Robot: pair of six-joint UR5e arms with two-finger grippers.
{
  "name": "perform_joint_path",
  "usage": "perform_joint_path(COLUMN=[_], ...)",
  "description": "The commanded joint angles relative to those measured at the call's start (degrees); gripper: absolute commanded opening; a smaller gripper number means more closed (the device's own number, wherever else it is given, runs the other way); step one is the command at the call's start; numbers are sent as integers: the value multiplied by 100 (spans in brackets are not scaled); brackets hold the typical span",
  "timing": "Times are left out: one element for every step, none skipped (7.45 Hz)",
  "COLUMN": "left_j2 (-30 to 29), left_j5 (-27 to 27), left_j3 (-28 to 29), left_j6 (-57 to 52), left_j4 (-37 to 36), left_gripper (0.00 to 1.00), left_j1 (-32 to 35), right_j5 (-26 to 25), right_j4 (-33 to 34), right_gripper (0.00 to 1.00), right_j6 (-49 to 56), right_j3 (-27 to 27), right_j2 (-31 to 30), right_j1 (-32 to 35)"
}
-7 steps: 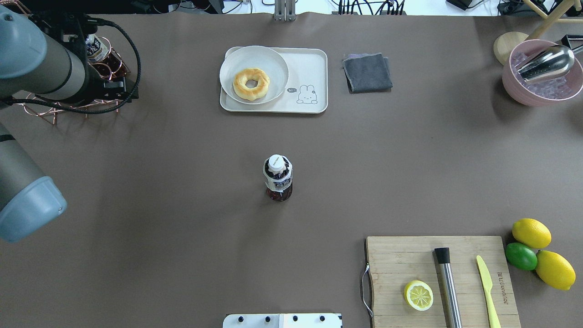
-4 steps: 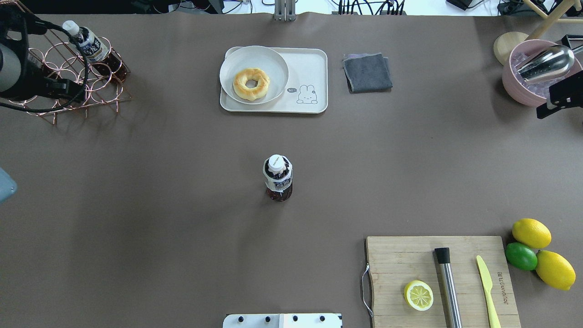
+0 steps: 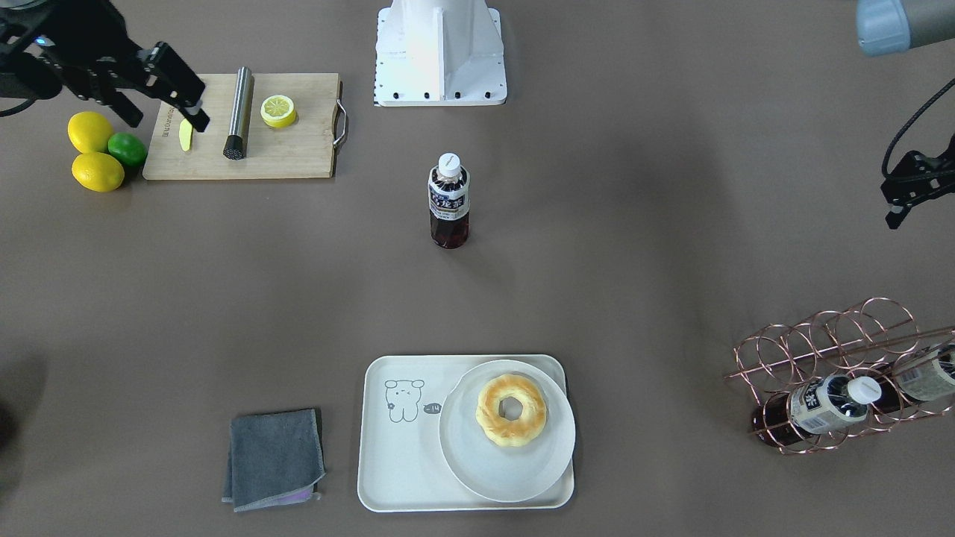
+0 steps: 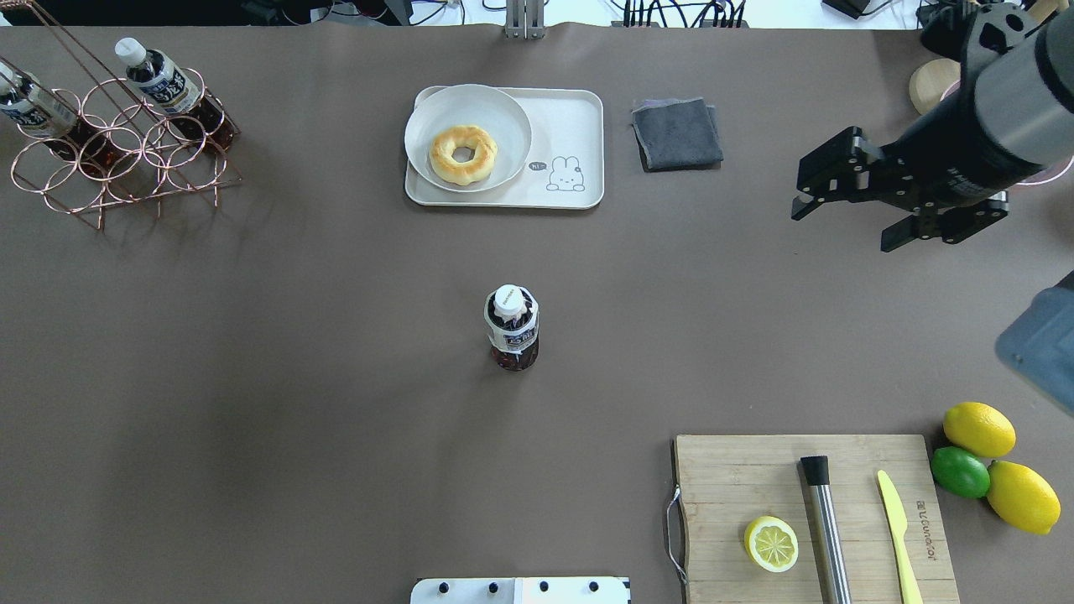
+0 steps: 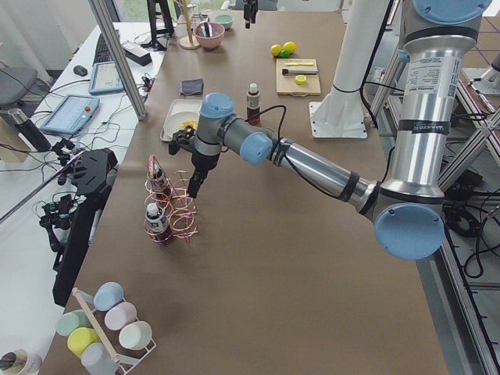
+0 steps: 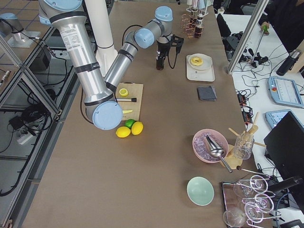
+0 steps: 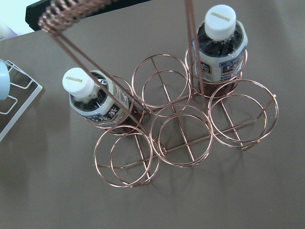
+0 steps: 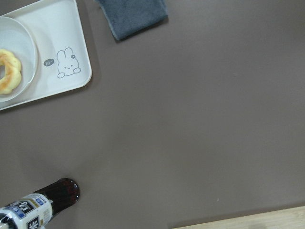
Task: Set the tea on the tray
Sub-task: 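Reach the right gripper over the standing tea bottle's cap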
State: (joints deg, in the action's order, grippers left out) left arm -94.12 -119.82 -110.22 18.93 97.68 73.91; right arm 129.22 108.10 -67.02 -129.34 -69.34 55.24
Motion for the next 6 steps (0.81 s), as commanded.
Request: perform_joint_path(left_j2=[113, 191, 210, 462, 534, 535], left_j5=[-270, -279, -270, -270, -253, -253], left_j3=[440, 414, 448, 449, 544, 763], left_j6=[-355, -364, -408, -547, -975, -1301], left_j4=[305, 322, 253, 217, 208, 208], left_gripper=[98, 98, 98, 98, 98, 98], left_j1=[334, 369, 404, 448, 501, 640], right_j5=[-624, -818, -855, -873, -1029, -1153], right_j4=[428, 866, 1036, 1037, 1037, 1046], right_gripper=[100, 100, 100, 100, 100, 100], right_j6=[-681, -681, -733, -969, -1171, -1226], right_j3=[14, 84, 241, 347, 505, 793], right_j2=[743, 1147, 1499, 1711, 2026, 2351], right_j1=[-994, -1258, -1374, -1515, -1699, -1848])
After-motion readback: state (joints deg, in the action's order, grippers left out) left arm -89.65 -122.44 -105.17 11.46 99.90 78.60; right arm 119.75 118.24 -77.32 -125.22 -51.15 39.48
